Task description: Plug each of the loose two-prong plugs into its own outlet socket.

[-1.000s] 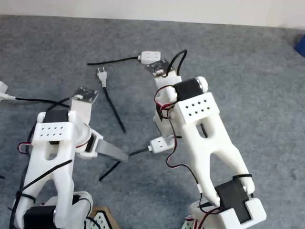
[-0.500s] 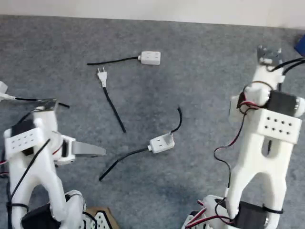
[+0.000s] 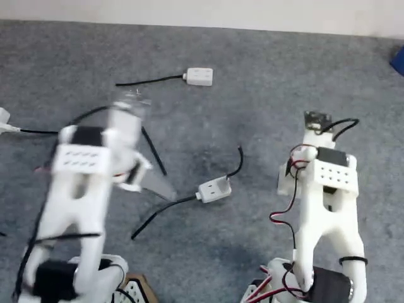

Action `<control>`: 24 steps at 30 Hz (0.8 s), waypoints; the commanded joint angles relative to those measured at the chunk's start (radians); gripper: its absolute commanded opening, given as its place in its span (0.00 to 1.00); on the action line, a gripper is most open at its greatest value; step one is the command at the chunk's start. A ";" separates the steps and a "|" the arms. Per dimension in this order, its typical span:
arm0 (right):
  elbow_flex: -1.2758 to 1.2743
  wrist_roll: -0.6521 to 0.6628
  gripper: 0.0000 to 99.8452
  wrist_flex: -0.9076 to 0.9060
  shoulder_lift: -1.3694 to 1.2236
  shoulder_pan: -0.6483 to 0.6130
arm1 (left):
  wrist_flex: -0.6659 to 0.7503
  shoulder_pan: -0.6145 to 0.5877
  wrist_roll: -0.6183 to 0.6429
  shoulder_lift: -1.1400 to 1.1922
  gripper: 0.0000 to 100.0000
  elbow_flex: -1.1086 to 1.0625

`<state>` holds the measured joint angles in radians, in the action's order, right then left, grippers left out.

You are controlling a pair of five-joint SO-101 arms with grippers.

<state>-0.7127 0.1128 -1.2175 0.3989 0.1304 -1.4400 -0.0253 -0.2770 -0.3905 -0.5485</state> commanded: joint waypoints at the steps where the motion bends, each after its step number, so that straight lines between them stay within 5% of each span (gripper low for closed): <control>1: -0.001 0.015 0.25 0.024 0.116 0.077 | -0.002 0.240 -0.002 0.197 0.43 0.114; 7: -0.125 0.023 0.25 0.117 0.352 0.289 | -0.008 0.427 -0.003 0.504 0.42 0.302; 13: -0.291 0.080 0.25 0.205 0.516 0.305 | -0.057 0.542 -0.006 0.647 0.42 0.478; 24: -0.461 0.127 0.25 0.314 0.562 0.334 | -0.072 0.581 -0.008 0.947 0.42 0.746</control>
<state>-1.1546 0.2263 -0.9521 0.9390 0.4465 -1.4845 0.5439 -0.2754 0.4887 0.1005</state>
